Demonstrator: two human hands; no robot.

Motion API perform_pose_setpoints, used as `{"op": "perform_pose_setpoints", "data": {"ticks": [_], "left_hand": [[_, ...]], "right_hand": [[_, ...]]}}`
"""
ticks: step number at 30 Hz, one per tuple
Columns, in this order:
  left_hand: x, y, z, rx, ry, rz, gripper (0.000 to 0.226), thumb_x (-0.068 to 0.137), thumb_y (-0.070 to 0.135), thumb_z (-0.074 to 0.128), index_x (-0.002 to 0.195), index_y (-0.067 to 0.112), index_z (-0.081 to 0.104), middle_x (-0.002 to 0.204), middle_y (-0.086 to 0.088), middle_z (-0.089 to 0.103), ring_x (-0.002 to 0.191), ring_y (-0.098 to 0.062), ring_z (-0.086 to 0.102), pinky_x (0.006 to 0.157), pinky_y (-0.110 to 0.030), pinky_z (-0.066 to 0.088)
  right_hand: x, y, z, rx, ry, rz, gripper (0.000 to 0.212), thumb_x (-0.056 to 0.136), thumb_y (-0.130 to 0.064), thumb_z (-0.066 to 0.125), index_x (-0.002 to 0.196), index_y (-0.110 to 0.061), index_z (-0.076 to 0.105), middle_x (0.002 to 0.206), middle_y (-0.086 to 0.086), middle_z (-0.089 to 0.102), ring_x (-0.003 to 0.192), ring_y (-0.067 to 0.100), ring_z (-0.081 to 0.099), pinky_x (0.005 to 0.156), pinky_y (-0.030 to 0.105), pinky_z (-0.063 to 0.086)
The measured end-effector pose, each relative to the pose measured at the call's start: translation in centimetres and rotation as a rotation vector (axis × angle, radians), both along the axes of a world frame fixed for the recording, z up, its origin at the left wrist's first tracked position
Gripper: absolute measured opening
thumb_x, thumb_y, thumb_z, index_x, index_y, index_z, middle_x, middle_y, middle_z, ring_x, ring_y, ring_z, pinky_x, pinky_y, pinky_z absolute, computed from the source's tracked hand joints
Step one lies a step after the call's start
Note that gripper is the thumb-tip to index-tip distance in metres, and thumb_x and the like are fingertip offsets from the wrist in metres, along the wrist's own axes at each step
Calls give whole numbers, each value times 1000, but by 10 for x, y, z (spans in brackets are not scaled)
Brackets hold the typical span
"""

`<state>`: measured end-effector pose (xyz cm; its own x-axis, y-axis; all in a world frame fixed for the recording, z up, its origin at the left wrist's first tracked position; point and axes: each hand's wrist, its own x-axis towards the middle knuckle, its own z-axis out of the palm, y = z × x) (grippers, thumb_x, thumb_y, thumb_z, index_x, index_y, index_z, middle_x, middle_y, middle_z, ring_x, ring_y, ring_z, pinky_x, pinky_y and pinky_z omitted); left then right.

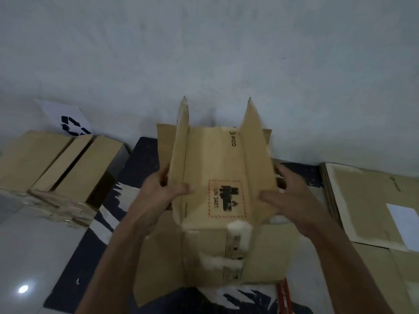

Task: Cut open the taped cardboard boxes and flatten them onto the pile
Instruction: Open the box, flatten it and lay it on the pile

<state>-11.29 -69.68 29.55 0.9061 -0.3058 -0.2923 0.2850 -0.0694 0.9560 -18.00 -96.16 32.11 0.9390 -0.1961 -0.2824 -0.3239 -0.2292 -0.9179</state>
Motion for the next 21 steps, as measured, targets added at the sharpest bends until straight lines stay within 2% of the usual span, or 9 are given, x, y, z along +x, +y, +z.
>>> {"op": "perform_pose_setpoints", "data": {"ticks": [2,3,5,7,10,12,13,17,21], "left_hand": [[8,20,-1,150,-64,139,31,87,0,64,114,16,65,100,0,71,95,-25,68,69,-35,55],[12,29,-5,221,-100,184,29,88,-6,60,110,12,67,95,0,71,93,-26,68,69,-35,55],[20,43,-16,349,-134,245,26,89,-7,61,110,6,68,92,0,71,90,-26,67,75,-39,56],[28,46,-36,468,-145,296,24,89,-1,66,113,2,67,97,-6,69,91,-28,65,76,-37,54],[35,40,-67,589,-160,361,31,90,7,68,120,0,64,107,-12,65,100,-31,62,82,-41,54],[40,35,-84,615,-169,376,36,91,11,68,125,2,61,115,-15,65,108,-34,61,93,-51,53],[44,34,-92,616,-178,374,37,91,12,68,127,3,60,118,-16,65,111,-34,61,96,-52,51],[61,27,-126,698,-187,340,37,93,8,65,127,0,56,123,-19,62,115,-37,58,99,-46,46],[69,26,-168,767,-118,319,36,94,5,62,128,-1,54,124,-23,61,116,-42,54,96,-47,45]], "right_hand": [[-6,-17,-9,-76,-34,-153,54,84,7,66,123,-28,55,107,-9,65,95,14,65,68,39,61],[-6,-23,-15,-111,-38,-205,50,85,8,64,120,-27,55,106,-8,63,96,17,64,67,40,61],[-2,-31,-36,-109,-26,-285,47,88,6,62,124,-23,54,108,-1,61,92,16,62,56,33,60],[4,-35,-63,-102,11,-370,45,91,2,60,131,-19,52,109,0,59,87,18,63,47,28,56],[19,-35,-98,-179,69,-466,43,93,-8,61,134,-17,52,120,8,60,92,32,67,59,39,60],[29,-33,-114,-217,98,-493,43,93,-10,61,134,-14,52,125,11,59,100,32,64,73,48,61],[34,-33,-122,-230,115,-504,42,93,-9,61,134,-12,51,125,11,58,101,30,61,78,49,59],[41,-25,-153,-240,192,-474,39,93,-4,60,131,-6,50,118,8,56,96,19,51,79,29,46],[36,-12,-194,-285,247,-440,38,92,-4,61,129,-6,50,121,14,61,105,27,58,83,28,45]]}}
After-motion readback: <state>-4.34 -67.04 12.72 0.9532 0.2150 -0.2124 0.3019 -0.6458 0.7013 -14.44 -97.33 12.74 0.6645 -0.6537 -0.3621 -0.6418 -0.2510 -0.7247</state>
